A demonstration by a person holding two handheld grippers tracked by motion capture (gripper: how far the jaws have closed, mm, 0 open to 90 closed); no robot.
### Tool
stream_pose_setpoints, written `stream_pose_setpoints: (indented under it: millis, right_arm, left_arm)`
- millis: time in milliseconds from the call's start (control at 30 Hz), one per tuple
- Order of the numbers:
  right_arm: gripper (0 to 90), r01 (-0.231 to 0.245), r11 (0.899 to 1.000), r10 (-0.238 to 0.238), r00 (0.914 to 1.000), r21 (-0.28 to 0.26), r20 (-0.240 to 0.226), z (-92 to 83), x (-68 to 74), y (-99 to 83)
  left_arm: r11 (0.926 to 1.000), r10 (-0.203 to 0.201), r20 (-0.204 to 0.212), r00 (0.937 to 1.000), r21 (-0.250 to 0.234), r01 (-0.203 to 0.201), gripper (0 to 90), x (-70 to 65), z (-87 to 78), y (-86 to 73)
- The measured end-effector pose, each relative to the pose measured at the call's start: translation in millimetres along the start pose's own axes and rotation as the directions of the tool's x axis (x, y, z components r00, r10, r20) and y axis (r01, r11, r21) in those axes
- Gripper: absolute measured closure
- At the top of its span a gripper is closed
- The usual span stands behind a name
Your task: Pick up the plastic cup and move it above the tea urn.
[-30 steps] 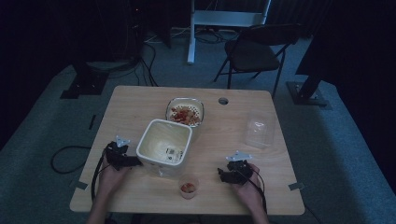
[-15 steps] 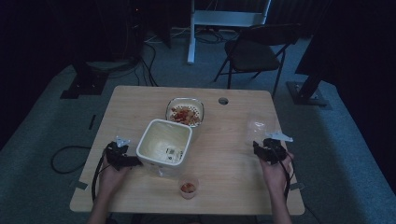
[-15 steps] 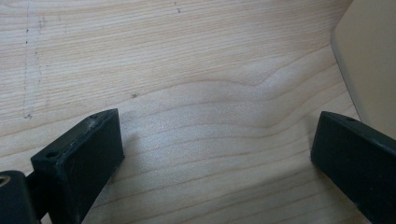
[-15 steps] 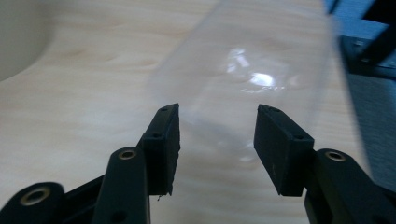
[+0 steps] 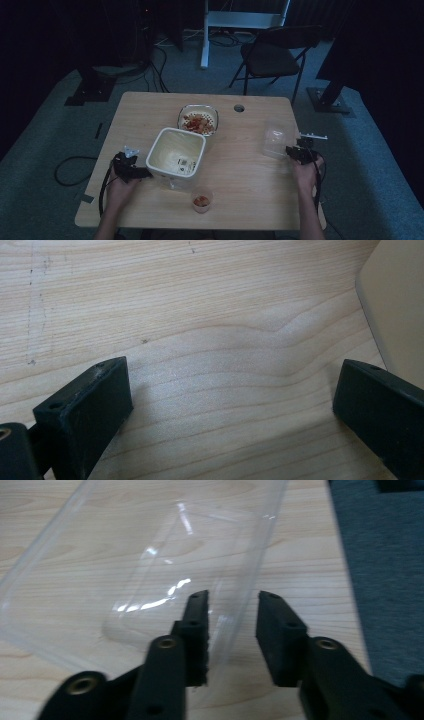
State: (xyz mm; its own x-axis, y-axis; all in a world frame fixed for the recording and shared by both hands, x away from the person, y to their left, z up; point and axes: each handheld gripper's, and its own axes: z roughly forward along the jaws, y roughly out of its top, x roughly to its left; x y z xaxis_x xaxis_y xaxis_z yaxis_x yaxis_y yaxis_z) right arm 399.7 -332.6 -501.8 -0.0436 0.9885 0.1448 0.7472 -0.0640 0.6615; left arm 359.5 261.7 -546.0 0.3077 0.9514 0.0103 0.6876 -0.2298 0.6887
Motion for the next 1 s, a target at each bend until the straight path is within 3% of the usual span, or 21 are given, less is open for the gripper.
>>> stream_pose_setpoints:
  millis: [100, 133, 167, 200, 233, 267, 300, 367, 400, 467, 500, 600, 700, 833, 867, 900, 1000]
  right_arm:
    - [76.6, 0.002, 1.000, -0.002, 0.9999, 0.003, -0.014, -0.6, 1.2, -0.3]
    - [83.5, 0.012, 1.000, -0.012, 0.9994, -0.001, -0.033, -2.8, 3.5, -0.8]
    - [83.5, 0.012, 1.000, -0.012, 0.9994, -0.001, -0.033, -2.8, 3.5, -0.8]
    - [85.5, 0.047, 0.999, -0.047, 0.9969, -0.014, -0.063, -6.8, 9.1, -1.8]
    - [85.5, 0.047, 0.999, -0.047, 0.9969, -0.014, -0.063, -6.8, 9.1, -1.8]
    - [86.1, 0.086, 0.996, -0.088, 0.9938, -0.025, -0.068, -12.5, 18.1, -2.6]
    - [86.4, 0.093, 0.995, -0.096, 0.9912, -0.033, -0.091, -15.7, 21.5, -2.7]
    - [86.6, 0.101, 0.994, -0.104, 0.9887, -0.039, -0.108, -19.5, 25.6, -2.6]
    - [86.8, 0.147, 0.988, -0.152, 0.9830, -0.050, -0.103, -28.2, 36.5, -1.9]
    - [86.8, 0.167, 0.984, -0.173, 0.9788, -0.063, -0.109, -32.9, 41.9, -1.4]
    - [86.8, 0.194, 0.977, -0.205, 0.9700, -0.088, -0.131, -42.6, 51.9, 0.5]
    - [86.8, 0.221, 0.967, -0.240, 0.9577, -0.128, -0.159, -56.6, 65.2, 5.1]
    - [86.9, 0.252, 0.953, -0.284, 0.9381, -0.171, -0.199, -74.5, 82.0, 12.2]
    - [86.9, 0.302, 0.926, -0.353, 0.9048, -0.226, -0.238, -95.8, 104.9, 21.5]
    - [86.9, 0.302, 0.926, -0.353, 0.9048, -0.226, -0.238, -95.8, 104.9, 21.5]
    - [86.8, 0.323, 0.914, -0.382, 0.8883, -0.245, -0.255, -104.2, 115.7, 26.5]
    - [86.8, 0.339, 0.900, -0.413, 0.8641, -0.274, -0.288, -116.1, 130.1, 33.6]
  left_arm:
    - [1.0000, 0.000, -0.001, 1.0000, 0.000, 0.000, 3.0, 0.0, 0.0, 0.0]
    - [1.0000, 0.001, -0.001, 1.0000, 0.000, -0.001, 3.0, 0.0, -0.1, 0.0]
    - [1.0000, 0.001, -0.001, 1.0000, 0.000, -0.001, 3.0, 0.0, -0.1, 0.0]
    - [1.0000, 0.000, -0.001, 1.0000, 0.000, 0.000, 3.0, 0.0, 0.0, 0.0]
    - [1.0000, 0.000, -0.001, 1.0000, 0.000, 0.000, 3.0, 0.0, 0.0, 0.0]
    - [1.0000, -0.001, -0.001, 1.0000, 0.000, 0.001, 3.0, 0.0, 0.0, 0.0]
    - [1.0000, -0.001, -0.001, 1.0000, 0.000, 0.001, 3.0, 0.0, 0.0, 0.0]
    - [1.0000, -0.001, -0.001, 1.0000, 0.000, 0.001, 3.0, -0.1, 0.0, 0.0]
    - [1.0000, -0.001, -0.001, 1.0000, 0.000, 0.001, 3.0, -0.1, -0.1, 0.0]
    - [1.0000, -0.001, -0.001, 1.0000, 0.000, 0.001, 3.0, -0.1, -0.1, 0.0]
    - [1.0000, -0.001, -0.001, 1.0000, 0.000, 0.001, 3.0, -0.1, 0.0, 0.0]
    - [1.0000, -0.002, -0.002, 1.0000, 0.000, 0.002, 3.0, -0.2, -0.1, 0.0]
    - [1.0000, -0.002, -0.002, 1.0000, 0.000, 0.002, 3.0, -0.2, -0.1, -0.1]
    - [1.0000, -0.003, -0.003, 1.0000, 0.000, 0.003, 3.0, -0.3, -0.1, -0.1]
    - [1.0000, -0.003, -0.003, 1.0000, 0.000, 0.003, 3.0, -0.3, -0.1, -0.1]
    - [1.0000, -0.002, -0.003, 1.0000, 0.002, 0.002, 3.0, -0.3, -0.3, 0.0]
    - [1.0000, -0.003, -0.003, 1.0000, 0.001, 0.003, 3.0, -0.3, -0.2, -0.1]
